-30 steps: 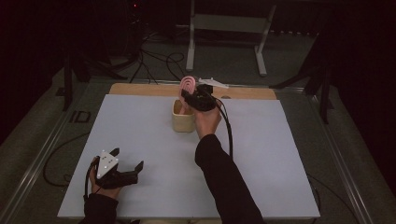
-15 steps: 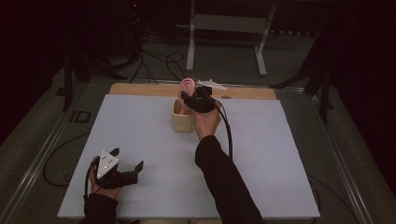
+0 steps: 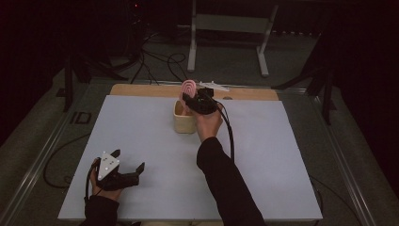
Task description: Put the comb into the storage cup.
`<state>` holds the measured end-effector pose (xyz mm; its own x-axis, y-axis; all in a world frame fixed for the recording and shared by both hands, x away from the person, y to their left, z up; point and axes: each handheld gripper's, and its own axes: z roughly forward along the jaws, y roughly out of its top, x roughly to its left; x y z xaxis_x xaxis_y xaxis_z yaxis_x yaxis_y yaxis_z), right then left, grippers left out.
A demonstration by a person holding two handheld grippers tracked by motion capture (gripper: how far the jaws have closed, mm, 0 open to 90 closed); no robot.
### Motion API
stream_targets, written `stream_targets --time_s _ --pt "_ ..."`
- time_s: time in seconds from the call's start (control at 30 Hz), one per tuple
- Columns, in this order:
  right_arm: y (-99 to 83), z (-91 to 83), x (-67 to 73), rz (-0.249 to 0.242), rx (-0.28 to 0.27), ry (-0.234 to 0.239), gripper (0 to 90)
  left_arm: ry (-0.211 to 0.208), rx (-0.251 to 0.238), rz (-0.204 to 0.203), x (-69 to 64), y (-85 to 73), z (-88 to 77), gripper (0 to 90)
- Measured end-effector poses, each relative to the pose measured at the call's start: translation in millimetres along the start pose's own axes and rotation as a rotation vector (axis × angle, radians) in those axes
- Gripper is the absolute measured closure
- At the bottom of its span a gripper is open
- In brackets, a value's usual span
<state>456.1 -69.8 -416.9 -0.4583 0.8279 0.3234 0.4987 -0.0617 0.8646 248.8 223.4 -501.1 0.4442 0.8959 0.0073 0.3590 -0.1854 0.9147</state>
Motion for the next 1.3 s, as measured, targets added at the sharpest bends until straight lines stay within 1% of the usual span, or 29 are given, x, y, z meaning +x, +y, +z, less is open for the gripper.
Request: stream_targets --time_s 0.43,1.03,1.3 --pt "1.0 0.7 -5.4 0.021 0.003 0.004 63.2 0.004 0.004 0.006 0.5 -0.3 -1.0 0.6" --pt "3.1 1.1 -16.7 0.055 0.012 0.003 63.2 0.004 0.001 -0.001 -0.2 -0.5 0.7 0.6" --pt "3.5 0.5 -19.4 0.054 0.015 -0.008 62.6 0.002 -0.001 -0.003 0.1 0.0 1.2 0.6"
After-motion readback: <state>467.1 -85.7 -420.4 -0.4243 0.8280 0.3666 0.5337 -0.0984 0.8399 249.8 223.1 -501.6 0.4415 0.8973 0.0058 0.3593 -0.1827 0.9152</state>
